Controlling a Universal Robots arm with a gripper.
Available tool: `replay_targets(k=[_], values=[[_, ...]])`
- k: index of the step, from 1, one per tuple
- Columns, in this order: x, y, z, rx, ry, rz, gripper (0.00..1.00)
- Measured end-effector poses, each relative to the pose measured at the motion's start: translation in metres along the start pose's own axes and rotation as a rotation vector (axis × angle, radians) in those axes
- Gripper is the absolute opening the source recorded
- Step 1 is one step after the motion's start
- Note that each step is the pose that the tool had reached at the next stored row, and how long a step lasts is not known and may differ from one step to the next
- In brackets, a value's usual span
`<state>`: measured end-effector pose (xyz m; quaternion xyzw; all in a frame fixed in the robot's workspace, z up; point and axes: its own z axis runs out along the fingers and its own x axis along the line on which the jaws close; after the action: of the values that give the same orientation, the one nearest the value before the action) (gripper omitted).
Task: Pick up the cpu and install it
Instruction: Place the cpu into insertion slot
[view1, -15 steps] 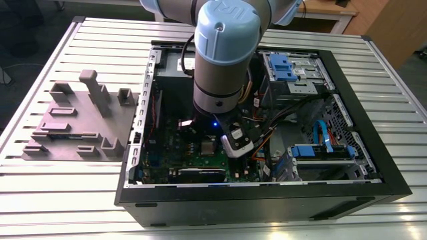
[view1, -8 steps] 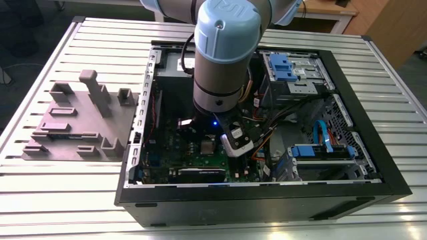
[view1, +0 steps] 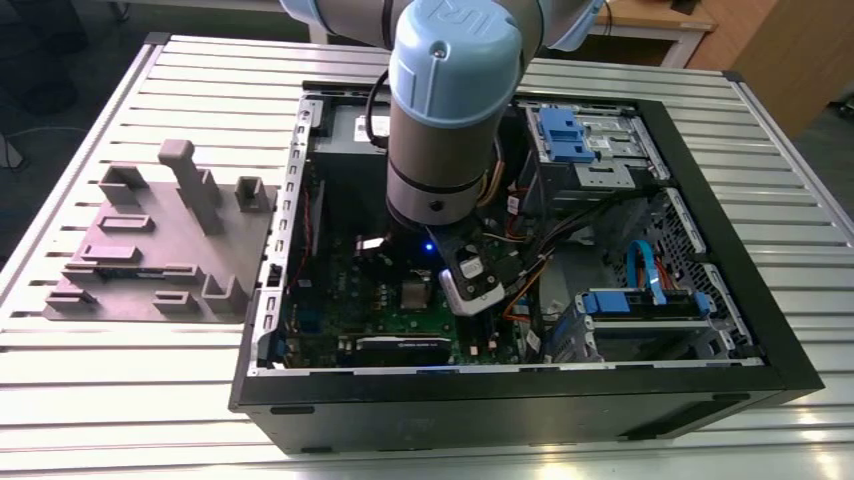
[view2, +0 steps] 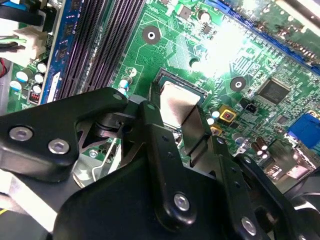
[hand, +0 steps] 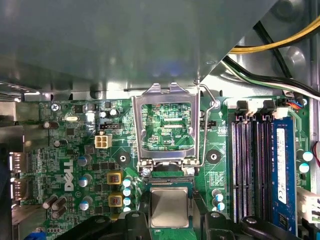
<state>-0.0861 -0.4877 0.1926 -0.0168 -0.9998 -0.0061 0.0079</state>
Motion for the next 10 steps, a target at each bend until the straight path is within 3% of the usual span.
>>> replay_targets(k=[10], values=[[-0.0012, 0.0, 0.0011, -0.0004, 0.0, 0.0, 0.42]])
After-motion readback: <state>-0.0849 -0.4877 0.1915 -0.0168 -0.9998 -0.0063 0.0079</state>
